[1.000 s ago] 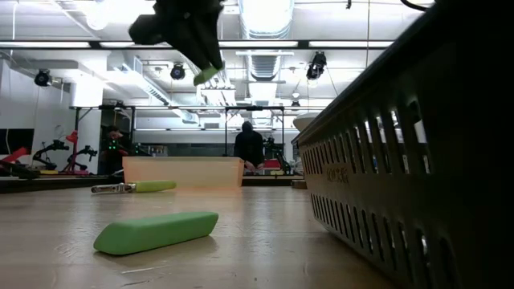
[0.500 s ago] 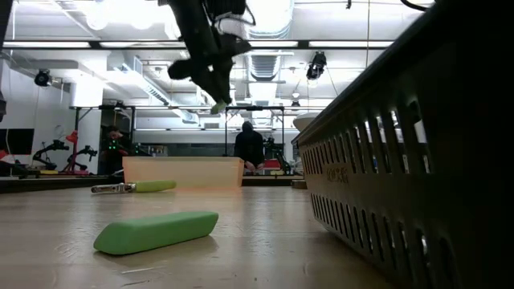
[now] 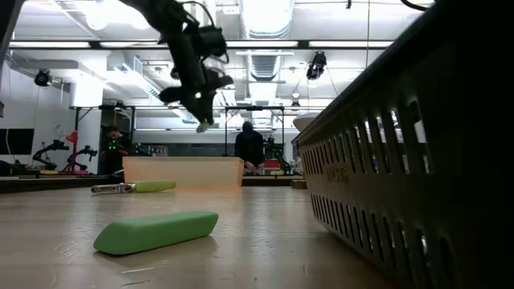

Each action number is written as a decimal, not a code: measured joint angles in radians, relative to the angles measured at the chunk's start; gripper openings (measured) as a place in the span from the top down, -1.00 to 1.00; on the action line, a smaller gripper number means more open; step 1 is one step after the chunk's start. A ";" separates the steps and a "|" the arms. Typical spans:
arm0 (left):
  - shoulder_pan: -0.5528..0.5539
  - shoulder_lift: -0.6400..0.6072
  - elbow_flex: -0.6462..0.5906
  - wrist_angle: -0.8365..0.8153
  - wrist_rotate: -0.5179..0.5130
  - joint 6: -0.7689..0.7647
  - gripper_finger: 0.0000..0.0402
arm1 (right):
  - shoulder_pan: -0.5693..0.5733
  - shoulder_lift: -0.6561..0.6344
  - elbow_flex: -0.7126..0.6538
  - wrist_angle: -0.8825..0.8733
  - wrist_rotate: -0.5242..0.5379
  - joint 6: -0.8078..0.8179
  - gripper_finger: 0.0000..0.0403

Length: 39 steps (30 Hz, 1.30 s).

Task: Pick & Place School Supplies
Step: Put the green eraser into the orange bin

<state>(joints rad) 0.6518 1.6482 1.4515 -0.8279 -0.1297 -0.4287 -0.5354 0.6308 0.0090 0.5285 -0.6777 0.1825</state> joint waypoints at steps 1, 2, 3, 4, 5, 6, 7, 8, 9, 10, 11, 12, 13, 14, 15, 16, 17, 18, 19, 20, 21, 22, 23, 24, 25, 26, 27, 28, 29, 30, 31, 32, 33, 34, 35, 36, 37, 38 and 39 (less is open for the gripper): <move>0.017 0.008 -0.001 0.000 0.019 -0.010 0.60 | 0.000 0.000 0.000 0.000 0.000 0.000 0.12; 0.033 0.017 -0.001 0.001 0.033 -0.018 0.60 | 0.000 0.000 0.000 0.000 0.000 0.000 0.12; 0.050 0.026 -0.001 0.003 0.045 -0.024 0.60 | 0.000 0.000 0.000 0.000 0.000 0.000 0.12; 0.065 0.037 -0.001 0.006 0.059 -0.026 0.60 | 0.000 0.000 0.000 0.000 0.000 0.000 0.12; 0.079 0.048 -0.001 0.012 0.078 -0.026 0.60 | 0.000 0.000 0.000 0.000 0.000 0.000 0.12; 0.095 0.060 -0.001 0.019 0.101 -0.024 0.60 | 0.000 0.000 0.000 0.000 0.000 0.000 0.12; 0.107 0.072 -0.001 0.026 0.128 -0.016 0.60 | 0.000 0.000 0.000 0.000 0.000 0.000 0.12; 0.117 0.084 -0.001 0.035 0.159 -0.009 0.60 | 0.000 0.000 0.000 0.000 0.000 0.000 0.12; 0.125 0.099 -0.001 0.047 0.188 -0.007 0.60 | 0.000 0.000 0.000 0.000 0.000 0.000 0.12; 0.129 0.113 -0.001 0.058 0.212 -0.007 0.60 | 0.000 0.000 0.000 0.000 0.000 0.000 0.12; 0.131 0.129 -0.001 0.067 0.237 -0.006 0.60 | 0.000 0.000 0.000 0.000 0.000 0.000 0.12; 0.132 0.147 -0.001 0.078 0.260 -0.005 0.60 | 0.000 0.000 0.000 0.000 0.000 0.000 0.12; 0.132 0.165 -0.001 0.089 0.275 -0.002 0.60 | 0.000 0.000 0.000 0.000 0.000 0.000 0.12; 0.132 0.183 -0.001 0.103 0.283 -0.002 0.60 | 0.000 0.000 0.000 0.000 0.000 0.000 0.12; 0.132 0.199 -0.001 0.115 0.291 -0.002 0.60 | 0.000 0.000 0.000 0.000 0.000 0.000 0.12; 0.132 0.217 -0.001 0.131 0.303 -0.002 0.60 | 0.000 0.000 0.000 0.000 0.000 0.000 0.12; 0.132 0.230 -0.001 0.142 0.310 -0.002 0.60 | 0.000 0.000 0.000 0.000 0.000 0.000 0.12; 0.132 0.244 -0.001 0.150 0.316 -0.005 0.60 | 0.000 0.000 0.000 0.000 0.000 0.000 0.12; 0.132 0.257 -0.001 0.152 0.321 -0.012 0.60 | 0.000 0.000 0.000 0.000 0.000 0.000 0.12; 0.132 0.267 -0.001 0.152 0.323 -0.017 0.60 | 0.000 0.000 0.000 0.000 0.000 0.000 0.12; 0.132 0.276 -0.001 0.154 0.323 -0.017 0.60 | 0.000 0.000 0.000 0.000 0.000 0.000 0.12; 0.132 0.284 -0.001 0.155 0.323 -0.017 0.60 | 0.000 0.000 0.000 0.000 0.000 0.000 0.12; 0.132 0.290 -0.001 0.155 0.323 -0.017 0.60 | 0.000 0.000 0.000 0.000 0.000 0.000 0.12; 0.132 0.295 -0.001 0.156 0.323 -0.017 0.60 | 0.000 0.000 0.000 0.000 0.000 0.000 0.12; 0.132 0.299 -0.001 0.156 0.322 -0.017 0.60 | 0.000 0.000 0.000 0.000 0.000 0.000 0.12; 0.132 0.301 -0.001 0.158 0.320 -0.018 0.60 | 0.000 0.000 0.000 0.000 0.000 0.000 0.12; 0.132 0.303 -0.001 0.163 0.312 -0.017 0.60 | 0.000 0.000 0.000 0.000 0.000 0.000 0.12; 0.132 0.303 -0.001 0.170 0.302 -0.016 0.60 | 0.000 0.000 0.000 0.000 0.000 0.000 0.12; 0.132 0.303 -0.001 0.175 0.285 -0.016 0.59 | 0.000 0.000 0.000 0.000 0.000 0.000 0.12; 0.132 0.303 -0.001 0.175 0.264 -0.016 0.58 | 0.000 0.000 0.000 0.000 0.000 0.000 0.12; 0.132 0.303 -0.001 0.175 0.246 -0.016 0.57 | 0.000 0.000 0.000 0.000 0.000 0.000 0.12; 0.132 0.303 -0.001 0.174 0.230 -0.014 0.55 | 0.000 0.000 0.000 0.000 0.000 0.000 0.12; 0.132 0.303 -0.001 0.174 0.219 -0.008 0.53 | 0.000 0.000 0.000 0.000 0.000 0.000 0.12; 0.132 0.303 -0.001 0.174 0.216 0.001 0.51 | 0.000 0.000 0.000 0.000 0.000 0.000 0.12; 0.132 0.303 -0.001 0.174 0.216 0.013 0.49 | 0.000 0.000 0.000 0.000 0.000 0.000 0.12; 0.133 0.303 -0.001 0.173 0.214 0.024 0.47 | 0.000 0.000 0.000 0.000 0.000 0.000 0.12; 0.133 0.303 -0.001 0.171 0.214 0.037 0.45 | 0.000 0.000 0.000 0.000 0.000 0.000 0.12; 0.132 0.303 -0.001 0.166 0.214 0.044 0.43 | 0.000 0.000 0.000 0.000 0.000 0.000 0.12; 0.132 0.303 -0.001 0.161 0.215 0.048 0.42 | 0.000 0.000 0.000 0.000 0.000 0.000 0.12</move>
<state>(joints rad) 0.7841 1.9511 1.4509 -0.6671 0.0854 -0.3802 -0.5351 0.6308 0.0092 0.5284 -0.6776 0.1825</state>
